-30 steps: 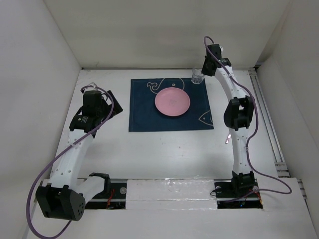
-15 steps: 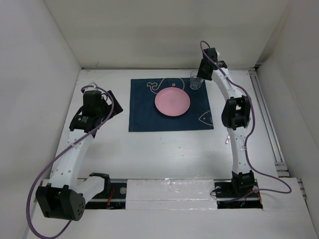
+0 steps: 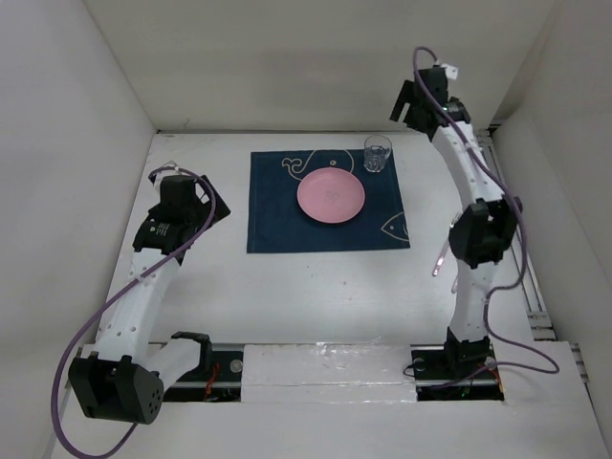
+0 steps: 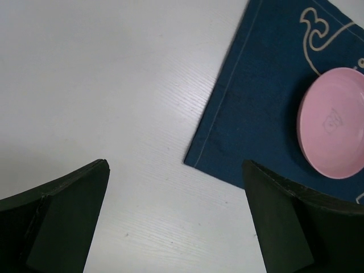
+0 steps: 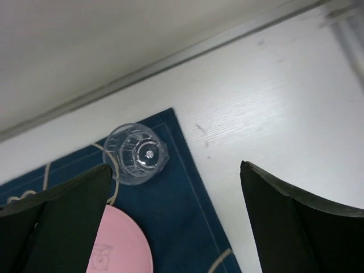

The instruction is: Set the dinner table for one person

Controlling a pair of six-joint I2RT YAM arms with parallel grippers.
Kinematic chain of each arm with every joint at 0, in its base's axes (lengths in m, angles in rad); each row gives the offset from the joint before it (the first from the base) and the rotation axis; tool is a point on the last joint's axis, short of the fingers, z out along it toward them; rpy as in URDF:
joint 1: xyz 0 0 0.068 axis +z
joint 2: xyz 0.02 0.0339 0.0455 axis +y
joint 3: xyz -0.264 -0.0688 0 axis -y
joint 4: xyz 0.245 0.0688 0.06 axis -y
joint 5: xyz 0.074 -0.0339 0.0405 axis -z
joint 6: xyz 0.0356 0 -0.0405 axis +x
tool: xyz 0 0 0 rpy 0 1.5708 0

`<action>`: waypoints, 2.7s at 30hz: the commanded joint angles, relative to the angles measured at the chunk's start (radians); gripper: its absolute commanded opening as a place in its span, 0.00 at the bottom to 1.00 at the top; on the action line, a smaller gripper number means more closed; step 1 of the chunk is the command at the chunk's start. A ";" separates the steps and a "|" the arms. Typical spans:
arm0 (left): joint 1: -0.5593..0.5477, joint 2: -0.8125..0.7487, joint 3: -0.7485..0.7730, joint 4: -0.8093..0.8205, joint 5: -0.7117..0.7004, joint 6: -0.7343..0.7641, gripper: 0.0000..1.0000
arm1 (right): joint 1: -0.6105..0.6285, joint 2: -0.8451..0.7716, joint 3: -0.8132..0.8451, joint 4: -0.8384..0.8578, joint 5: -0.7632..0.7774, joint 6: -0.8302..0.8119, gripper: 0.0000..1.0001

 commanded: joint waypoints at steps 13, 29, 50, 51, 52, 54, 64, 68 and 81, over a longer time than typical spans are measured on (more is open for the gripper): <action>0.001 -0.005 0.040 -0.059 -0.054 -0.009 1.00 | -0.285 -1.085 -1.310 0.275 -0.066 0.365 1.00; 0.001 -0.072 0.027 -0.045 -0.045 0.009 1.00 | -0.558 -0.999 -1.555 0.161 -0.273 0.290 0.95; 0.001 -0.101 0.027 -0.036 -0.037 0.018 1.00 | -0.483 -0.839 -1.512 0.083 -0.240 0.264 0.78; 0.001 -0.101 0.027 -0.036 -0.037 0.018 1.00 | -0.483 -0.817 -1.512 0.083 -0.240 0.264 0.77; 0.001 -0.101 0.027 -0.036 -0.037 0.018 1.00 | -0.483 -0.800 -1.498 0.083 -0.240 0.264 0.71; 0.001 -0.101 0.027 -0.036 -0.037 0.018 1.00 | -0.483 -0.748 -1.486 0.074 -0.240 0.264 0.69; 0.001 -0.114 0.036 -0.047 -0.082 0.018 1.00 | -0.483 -0.639 -1.449 0.065 -0.292 0.214 0.03; 0.001 -0.114 0.036 -0.047 -0.082 0.018 1.00 | -0.474 -0.649 -1.438 0.065 -0.281 0.214 0.00; 0.001 -0.115 0.018 -0.028 -0.019 0.018 1.00 | -0.150 -0.811 -1.097 0.073 -0.228 0.027 0.00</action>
